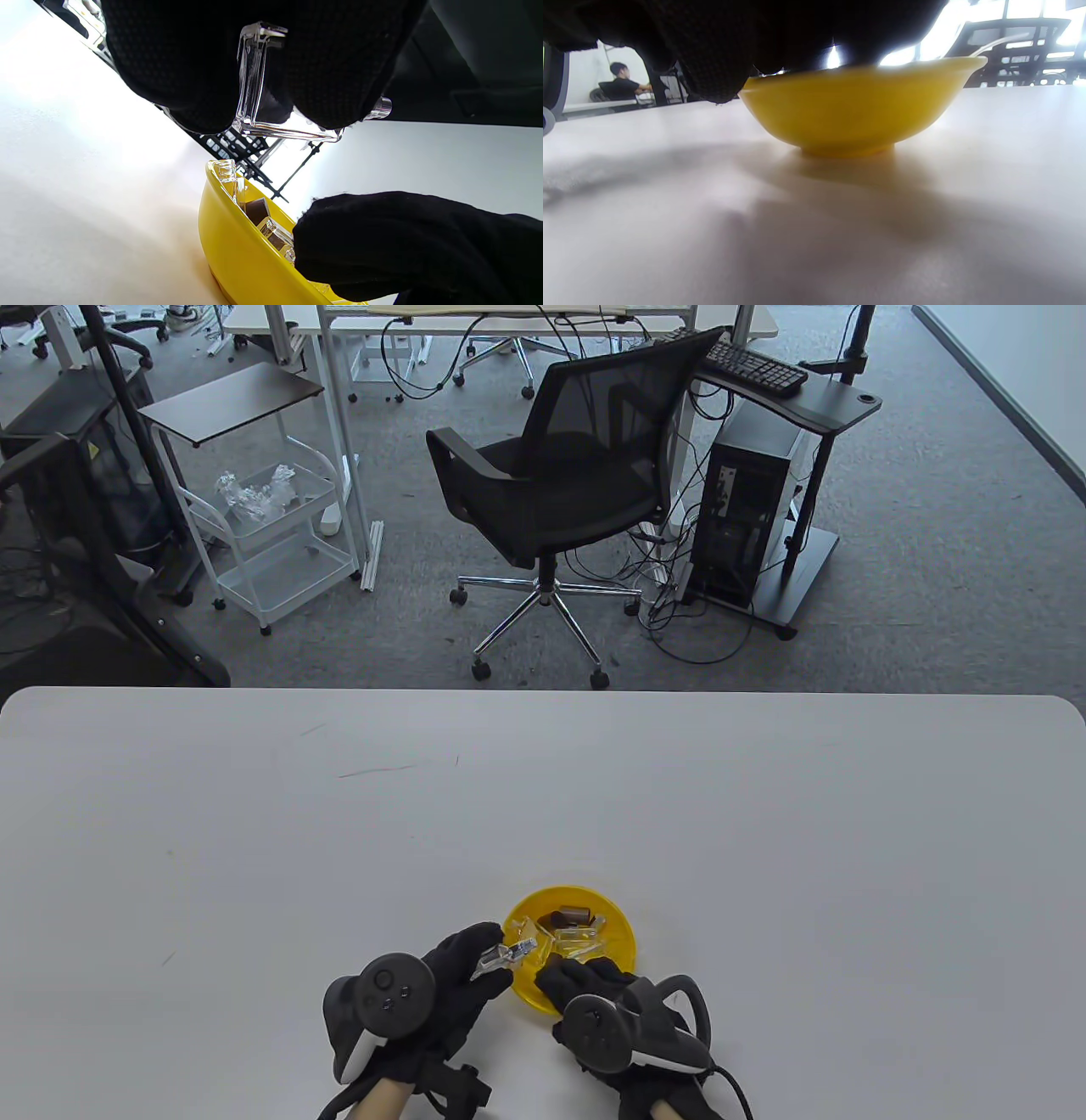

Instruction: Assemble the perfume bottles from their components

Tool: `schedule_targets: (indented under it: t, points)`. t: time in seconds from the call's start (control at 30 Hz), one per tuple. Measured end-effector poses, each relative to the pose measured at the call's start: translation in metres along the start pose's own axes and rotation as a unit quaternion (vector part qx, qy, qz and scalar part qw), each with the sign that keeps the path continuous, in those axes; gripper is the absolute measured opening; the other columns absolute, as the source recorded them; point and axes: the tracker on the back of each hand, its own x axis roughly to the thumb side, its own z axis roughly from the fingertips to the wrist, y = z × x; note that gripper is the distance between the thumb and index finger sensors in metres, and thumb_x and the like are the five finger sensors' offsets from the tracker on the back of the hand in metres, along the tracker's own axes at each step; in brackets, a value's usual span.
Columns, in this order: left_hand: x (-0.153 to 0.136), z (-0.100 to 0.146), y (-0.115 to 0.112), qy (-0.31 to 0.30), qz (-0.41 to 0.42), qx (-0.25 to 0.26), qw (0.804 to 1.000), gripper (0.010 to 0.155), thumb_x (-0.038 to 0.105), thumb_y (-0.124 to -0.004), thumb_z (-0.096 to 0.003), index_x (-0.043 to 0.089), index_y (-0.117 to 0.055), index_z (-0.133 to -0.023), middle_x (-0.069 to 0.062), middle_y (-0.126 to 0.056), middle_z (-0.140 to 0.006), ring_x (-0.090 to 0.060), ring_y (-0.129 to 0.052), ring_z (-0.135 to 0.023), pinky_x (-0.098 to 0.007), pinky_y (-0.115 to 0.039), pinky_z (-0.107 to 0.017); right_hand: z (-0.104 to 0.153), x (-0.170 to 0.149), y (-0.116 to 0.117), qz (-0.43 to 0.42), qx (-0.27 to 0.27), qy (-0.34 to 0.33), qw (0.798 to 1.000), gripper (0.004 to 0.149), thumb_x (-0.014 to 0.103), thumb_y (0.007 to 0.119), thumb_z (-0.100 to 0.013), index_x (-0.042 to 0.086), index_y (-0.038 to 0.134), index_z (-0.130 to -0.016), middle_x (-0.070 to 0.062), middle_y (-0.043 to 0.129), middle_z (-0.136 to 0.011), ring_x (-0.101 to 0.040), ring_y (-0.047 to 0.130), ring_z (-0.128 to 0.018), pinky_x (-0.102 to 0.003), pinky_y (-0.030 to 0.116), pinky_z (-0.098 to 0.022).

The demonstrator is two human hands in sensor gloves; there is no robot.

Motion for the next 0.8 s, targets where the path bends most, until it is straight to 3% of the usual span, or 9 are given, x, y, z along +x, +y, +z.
schedule_targets:
  t: [0.37,0.8]
  points:
    - [0.002,0.000,-0.003,-0.007,-0.010,-0.006,1.000,0.055,0.038,-0.089,-0.0448,0.028,-0.075,-0.097,-0.002,-0.090,-0.090,-0.030,-0.095,-0.066,-0.033,-0.087,-0.046,-0.007,0.009,0.009,0.056,0.032,0.010,0.998,0.064,0.033,0.082,-0.056,0.016,0.053,-0.111,-0.010,0.062,-0.115,-0.044,0.061,-0.093,-0.047,0.064,-0.059]
    - [0.003,0.000,-0.003,-0.007,-0.009,-0.010,1.000,0.055,0.038,-0.089,-0.0448,0.028,-0.075,-0.097,-0.002,-0.090,-0.090,-0.029,-0.096,-0.066,-0.033,-0.087,-0.046,-0.012,0.009,0.012,0.080,0.037,0.026,0.996,0.057,0.033,0.076,-0.059,0.019,0.055,-0.110,-0.006,0.066,-0.114,-0.040,0.061,-0.101,-0.057,0.056,-0.064]
